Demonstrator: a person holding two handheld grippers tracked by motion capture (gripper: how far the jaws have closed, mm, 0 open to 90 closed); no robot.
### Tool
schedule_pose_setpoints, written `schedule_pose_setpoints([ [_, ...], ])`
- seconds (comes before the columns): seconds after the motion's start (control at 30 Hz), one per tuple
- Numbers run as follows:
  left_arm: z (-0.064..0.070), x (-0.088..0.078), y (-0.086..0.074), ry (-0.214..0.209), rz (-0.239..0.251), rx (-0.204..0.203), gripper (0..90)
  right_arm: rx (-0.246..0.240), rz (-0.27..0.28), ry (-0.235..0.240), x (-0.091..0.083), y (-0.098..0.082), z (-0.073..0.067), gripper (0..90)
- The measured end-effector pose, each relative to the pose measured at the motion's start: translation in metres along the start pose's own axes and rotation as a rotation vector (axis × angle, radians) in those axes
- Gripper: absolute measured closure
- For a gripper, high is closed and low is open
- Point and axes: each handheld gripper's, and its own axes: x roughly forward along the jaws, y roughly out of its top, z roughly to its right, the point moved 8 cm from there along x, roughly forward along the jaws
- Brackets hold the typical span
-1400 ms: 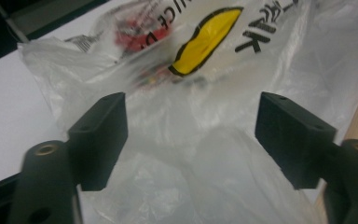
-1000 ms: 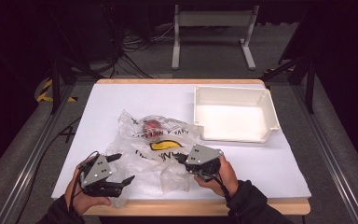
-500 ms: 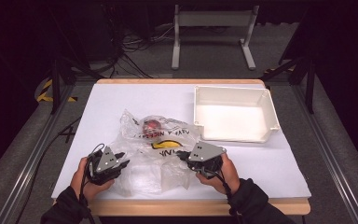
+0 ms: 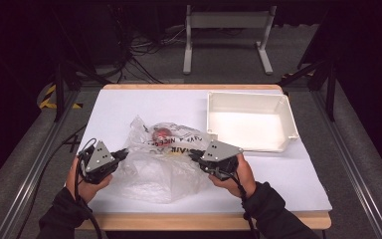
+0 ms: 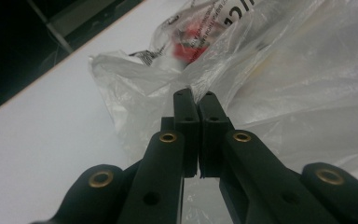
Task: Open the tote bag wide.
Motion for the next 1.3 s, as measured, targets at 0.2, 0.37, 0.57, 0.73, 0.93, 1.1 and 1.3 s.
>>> schedule_pose_setpoints([
  [0.2, -0.009, 0.008, 0.016, 0.004, 0.027, -0.009, 89.3, 0.005, -0.001, -0.048, 0.000, 0.007, 0.012, 77.8],
  [0.37, -0.007, 0.010, 0.021, -0.007, 0.024, -0.006, 89.3, 0.045, 0.043, -0.031, -0.012, 0.018, 0.021, 61.7],
  [0.57, 0.001, 0.007, 0.019, -0.018, 0.008, 0.017, 89.3, 0.024, 0.072, -0.008, -0.027, 0.034, 0.011, 62.2],
  [0.73, 0.006, 0.009, 0.018, -0.029, 0.000, 0.019, 89.3, -0.033, 0.062, 0.099, -0.025, 0.039, -0.023, 69.9],
  [0.93, 0.007, 0.012, 0.014, -0.030, -0.015, 0.021, 89.4, -0.089, -0.005, 0.252, -0.016, 0.020, -0.072, 76.1],
  [1.1, 0.009, 0.012, 0.016, -0.037, -0.013, 0.022, 89.4, -0.142, -0.115, 0.319, -0.004, -0.008, -0.106, 75.7],
  [1.3, 0.009, 0.010, 0.015, -0.042, -0.008, 0.014, 89.4, -0.173, -0.235, 0.258, 0.011, -0.037, -0.101, 71.4],
])
